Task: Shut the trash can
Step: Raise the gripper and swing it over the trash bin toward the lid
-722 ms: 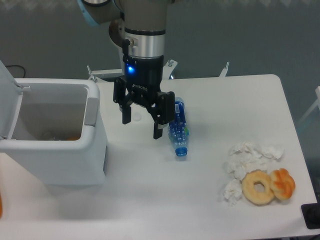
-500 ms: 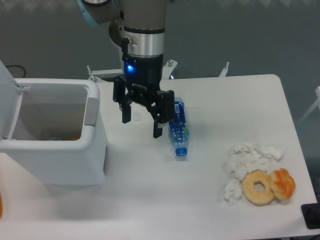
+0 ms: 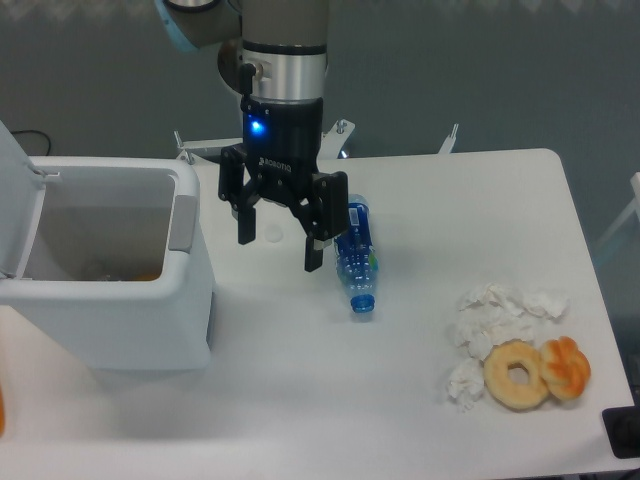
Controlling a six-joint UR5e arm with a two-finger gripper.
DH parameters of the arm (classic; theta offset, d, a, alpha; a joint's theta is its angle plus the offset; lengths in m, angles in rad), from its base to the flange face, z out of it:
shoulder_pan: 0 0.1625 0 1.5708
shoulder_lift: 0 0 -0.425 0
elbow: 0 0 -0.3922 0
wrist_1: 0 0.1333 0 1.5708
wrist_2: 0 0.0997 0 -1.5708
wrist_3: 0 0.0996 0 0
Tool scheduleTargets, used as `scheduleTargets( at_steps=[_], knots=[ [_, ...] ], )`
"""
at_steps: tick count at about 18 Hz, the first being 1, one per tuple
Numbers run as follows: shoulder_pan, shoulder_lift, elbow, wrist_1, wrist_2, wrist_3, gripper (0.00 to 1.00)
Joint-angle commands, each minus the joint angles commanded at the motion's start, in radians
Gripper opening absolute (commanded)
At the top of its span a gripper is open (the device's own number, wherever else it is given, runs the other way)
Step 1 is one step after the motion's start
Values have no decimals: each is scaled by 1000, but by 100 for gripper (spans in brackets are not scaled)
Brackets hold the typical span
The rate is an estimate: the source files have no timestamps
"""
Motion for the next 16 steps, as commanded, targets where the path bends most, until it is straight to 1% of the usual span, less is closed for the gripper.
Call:
scheduleTargets(
  at_steps=[2,5,8,11,14,16],
  knots=[
    [0,2,0,0,-2,-51,100],
    [-6,5,2,0,-2,-164,100],
    [-25,5,14,0,-2,-218,100],
    [-26,14,20,0,-14,-294,100],
    [-32,32,18,0,-80,-419,100],
    [-43,43,23,0,-104,-495,100]
  ],
)
